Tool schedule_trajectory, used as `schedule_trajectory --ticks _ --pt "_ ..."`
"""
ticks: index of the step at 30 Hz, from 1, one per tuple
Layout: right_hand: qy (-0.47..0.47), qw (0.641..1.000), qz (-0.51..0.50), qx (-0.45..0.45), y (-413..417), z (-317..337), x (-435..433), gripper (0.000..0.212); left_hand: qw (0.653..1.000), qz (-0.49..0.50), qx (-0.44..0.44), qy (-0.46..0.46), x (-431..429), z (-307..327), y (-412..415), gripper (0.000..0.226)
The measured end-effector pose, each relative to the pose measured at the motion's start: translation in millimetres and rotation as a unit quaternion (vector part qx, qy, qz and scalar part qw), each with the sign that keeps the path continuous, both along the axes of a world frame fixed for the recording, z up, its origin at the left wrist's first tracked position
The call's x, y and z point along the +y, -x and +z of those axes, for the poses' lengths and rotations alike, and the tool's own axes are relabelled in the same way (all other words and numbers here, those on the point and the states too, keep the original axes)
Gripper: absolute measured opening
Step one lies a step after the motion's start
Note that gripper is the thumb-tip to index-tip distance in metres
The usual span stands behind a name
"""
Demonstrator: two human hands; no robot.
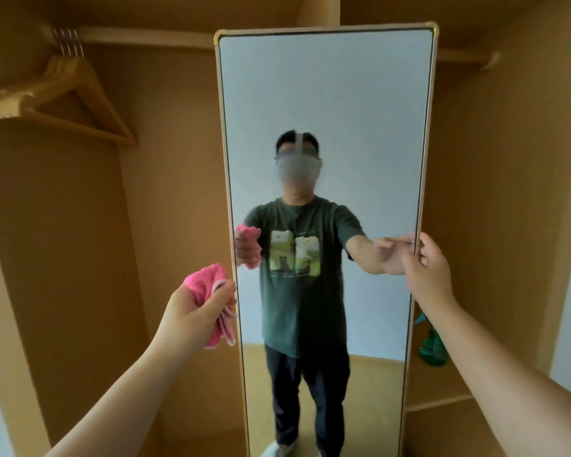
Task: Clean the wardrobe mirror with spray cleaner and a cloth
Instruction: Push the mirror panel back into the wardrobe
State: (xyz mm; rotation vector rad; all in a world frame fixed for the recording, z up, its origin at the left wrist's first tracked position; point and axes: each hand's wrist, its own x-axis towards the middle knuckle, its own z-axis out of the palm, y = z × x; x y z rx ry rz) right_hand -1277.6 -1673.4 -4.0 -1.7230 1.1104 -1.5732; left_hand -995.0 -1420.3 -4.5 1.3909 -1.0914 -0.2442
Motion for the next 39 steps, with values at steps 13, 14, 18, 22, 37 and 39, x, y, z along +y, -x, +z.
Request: schedule_trajectory --ticks 13,14,18,22,37,39 --pt "0.172 0.984 -0.049 -0.02 -7.6 -28.5 117.9 0.044 0.997 -0.066 -0.015 -0.026 7.8 0.3 7.2 0.03" --pt "0.187 0.981 -0.056 -0.012 -11.7 -30.5 123.1 0.046 0.997 -0.07 -0.014 -0.027 9.0 0.5 7.0 0.029" --pt "0.247 0.966 -0.076 0.022 -27.2 -35.0 140.7 0.055 0.997 -0.076 -0.001 -0.028 16.1 -0.8 4.7 0.028" --pt "0.307 0.946 -0.09 0.047 -42.7 -37.6 152.0 0.054 0.996 -0.085 -0.013 -0.026 24.5 -4.0 0.5 0.029" --pt "0.385 0.878 -0.189 0.215 -59.8 -32.8 144.3 0.059 0.997 -0.077 -0.019 -0.019 27.6 0.0 -13.4 0.032" --pt "0.384 0.872 -0.196 0.233 -62.0 -24.9 139.3 0.063 0.996 -0.085 -0.017 -0.015 26.1 0.5 -11.5 0.033"
